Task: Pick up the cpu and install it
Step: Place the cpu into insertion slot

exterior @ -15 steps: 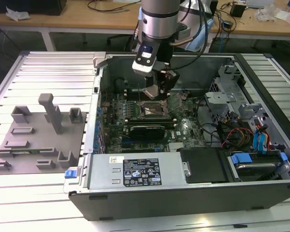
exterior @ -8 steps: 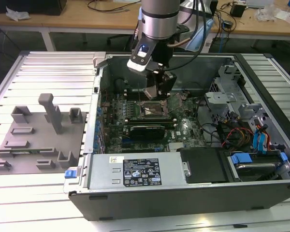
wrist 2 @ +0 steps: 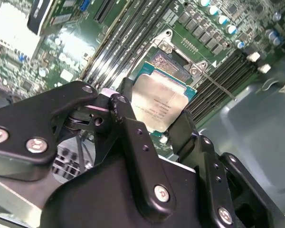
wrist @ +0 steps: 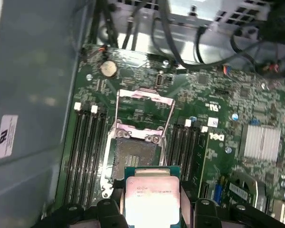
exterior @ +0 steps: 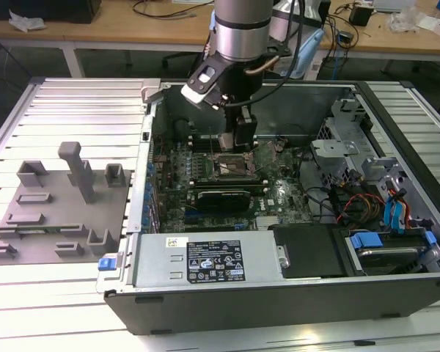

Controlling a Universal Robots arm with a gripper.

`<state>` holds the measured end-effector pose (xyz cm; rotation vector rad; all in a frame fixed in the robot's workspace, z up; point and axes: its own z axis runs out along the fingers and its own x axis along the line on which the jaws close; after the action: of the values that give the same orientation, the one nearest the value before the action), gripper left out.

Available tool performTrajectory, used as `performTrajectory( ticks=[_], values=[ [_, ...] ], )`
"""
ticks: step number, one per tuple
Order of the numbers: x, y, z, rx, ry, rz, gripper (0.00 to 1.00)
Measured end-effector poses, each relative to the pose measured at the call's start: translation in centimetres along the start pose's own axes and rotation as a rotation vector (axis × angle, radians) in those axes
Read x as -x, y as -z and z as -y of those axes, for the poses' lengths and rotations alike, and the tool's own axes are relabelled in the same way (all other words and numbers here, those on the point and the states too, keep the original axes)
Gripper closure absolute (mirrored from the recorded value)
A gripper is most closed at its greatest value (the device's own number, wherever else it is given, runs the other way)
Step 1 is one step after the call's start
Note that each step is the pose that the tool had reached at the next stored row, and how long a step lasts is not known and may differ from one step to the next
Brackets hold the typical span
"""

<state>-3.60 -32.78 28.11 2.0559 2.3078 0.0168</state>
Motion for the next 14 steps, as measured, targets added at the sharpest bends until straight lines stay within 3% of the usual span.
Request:
performTrajectory(
  ticks=[2, 4, 6, 7, 9, 12, 14],
  values=[
    [0.00, -0.07, 0.00, -0.0012, -0.040, 0.0017, 0.45],
    [0.00, -0.07, 0.00, -0.0016, -0.052, 0.0023, 0.45],
    [-0.01, -0.29, 0.03, 0.0067, -0.052, 0.0030, 0.45],
    [-0.02, -0.64, 0.05, 0.0148, -0.052, 0.0036, 0.45],
    [-0.04, -1.08, 0.08, 0.0197, -0.052, 0.0042, 0.45],
    [-0.06, -1.70, 0.11, 0.0223, -0.052, 0.0044, 0.45],
    [-0.10, -2.14, 0.13, 0.0217, -0.052, 0.0117, 0.45]
  ],
)
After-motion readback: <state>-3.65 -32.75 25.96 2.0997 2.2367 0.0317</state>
